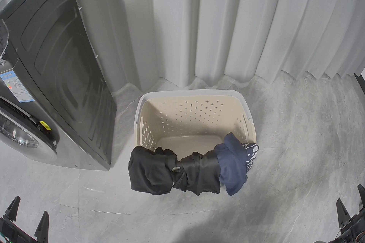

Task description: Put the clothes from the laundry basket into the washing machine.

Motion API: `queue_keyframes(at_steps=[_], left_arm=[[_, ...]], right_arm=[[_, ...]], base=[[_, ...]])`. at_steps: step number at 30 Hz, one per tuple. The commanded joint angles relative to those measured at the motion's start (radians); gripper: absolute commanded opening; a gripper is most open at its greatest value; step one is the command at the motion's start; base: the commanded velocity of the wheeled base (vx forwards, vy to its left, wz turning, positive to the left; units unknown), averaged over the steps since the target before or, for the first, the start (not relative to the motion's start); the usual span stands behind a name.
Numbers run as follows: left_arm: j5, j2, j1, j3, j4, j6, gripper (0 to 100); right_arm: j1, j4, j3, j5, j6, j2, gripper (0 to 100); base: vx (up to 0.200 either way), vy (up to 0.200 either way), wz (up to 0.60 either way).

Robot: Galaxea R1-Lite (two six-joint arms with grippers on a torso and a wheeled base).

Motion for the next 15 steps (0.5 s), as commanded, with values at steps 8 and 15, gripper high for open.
queue_keyframes(at_steps=[8,15], left_arm=[[0.0,-0.013,0.0,0.018,-0.001,0.0,100],[0.0,-0.012,0.0,0.018,-0.001,0.0,100]], right_arm=[[0.0,0.0,0.018,0.001,0.0,-0.004,100],[0.0,0.0,0.018,0.001,0.0,-0.004,100]], base=[[0.0,0.2,0.0],[0.0,0.2,0.0]])
